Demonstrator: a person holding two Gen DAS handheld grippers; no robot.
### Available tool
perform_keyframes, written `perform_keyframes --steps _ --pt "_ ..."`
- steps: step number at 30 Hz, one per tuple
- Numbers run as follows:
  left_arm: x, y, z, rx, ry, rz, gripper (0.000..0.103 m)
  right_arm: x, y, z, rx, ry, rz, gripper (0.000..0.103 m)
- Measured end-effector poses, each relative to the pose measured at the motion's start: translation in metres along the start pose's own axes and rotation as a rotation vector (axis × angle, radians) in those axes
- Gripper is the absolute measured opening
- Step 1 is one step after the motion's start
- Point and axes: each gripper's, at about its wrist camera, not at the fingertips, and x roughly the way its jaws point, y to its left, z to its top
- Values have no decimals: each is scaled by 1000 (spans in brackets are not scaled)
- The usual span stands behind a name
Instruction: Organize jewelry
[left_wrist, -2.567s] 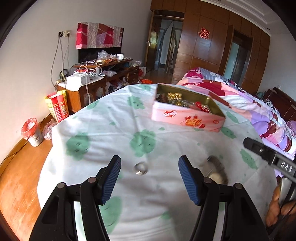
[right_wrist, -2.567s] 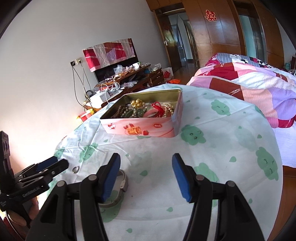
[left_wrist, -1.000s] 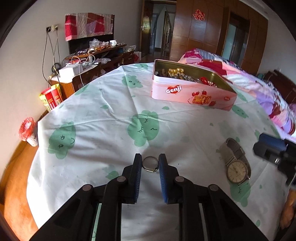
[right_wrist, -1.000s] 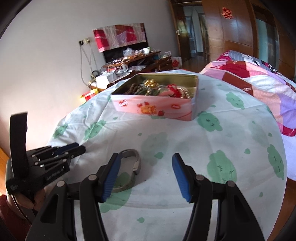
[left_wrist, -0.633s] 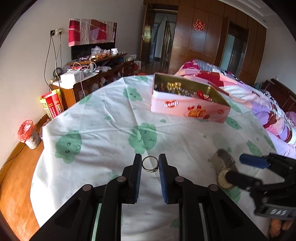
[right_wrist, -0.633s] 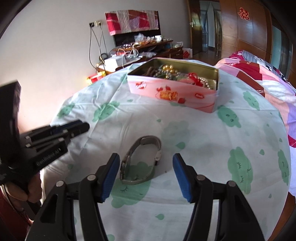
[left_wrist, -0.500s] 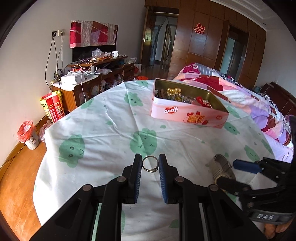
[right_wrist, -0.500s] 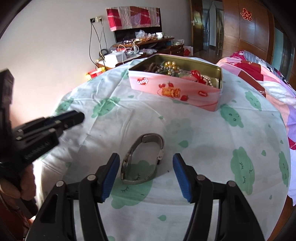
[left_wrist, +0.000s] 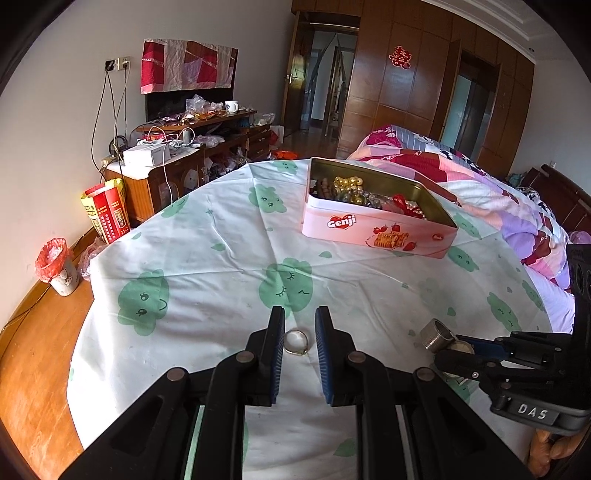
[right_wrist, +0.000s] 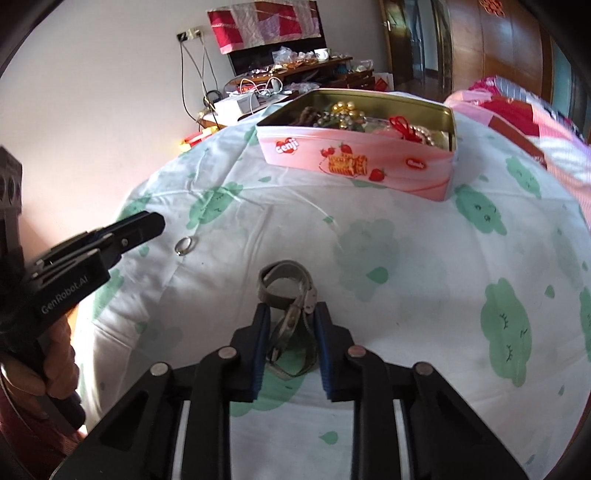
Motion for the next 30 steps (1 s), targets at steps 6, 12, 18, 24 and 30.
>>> perform_keyframes --steps 6,12,18,24,30 --pt "0 -4 2 3 -1 -8 17 -13 -7 4 56 -52 64 25" --pt "0 -15 12 28 -18 -24 17 -34 -16 20 81 -126 84 25" --pt "5 -30 34 61 -54 -48 17 -49 -36 51 143 -204 115 25" --pt "22 -46 66 93 -86 -57 17 -50 -56 88 197 -267 139 25" --pt "50 -61 91 125 -91 -57 17 -36 -77 120 242 -302 131 25"
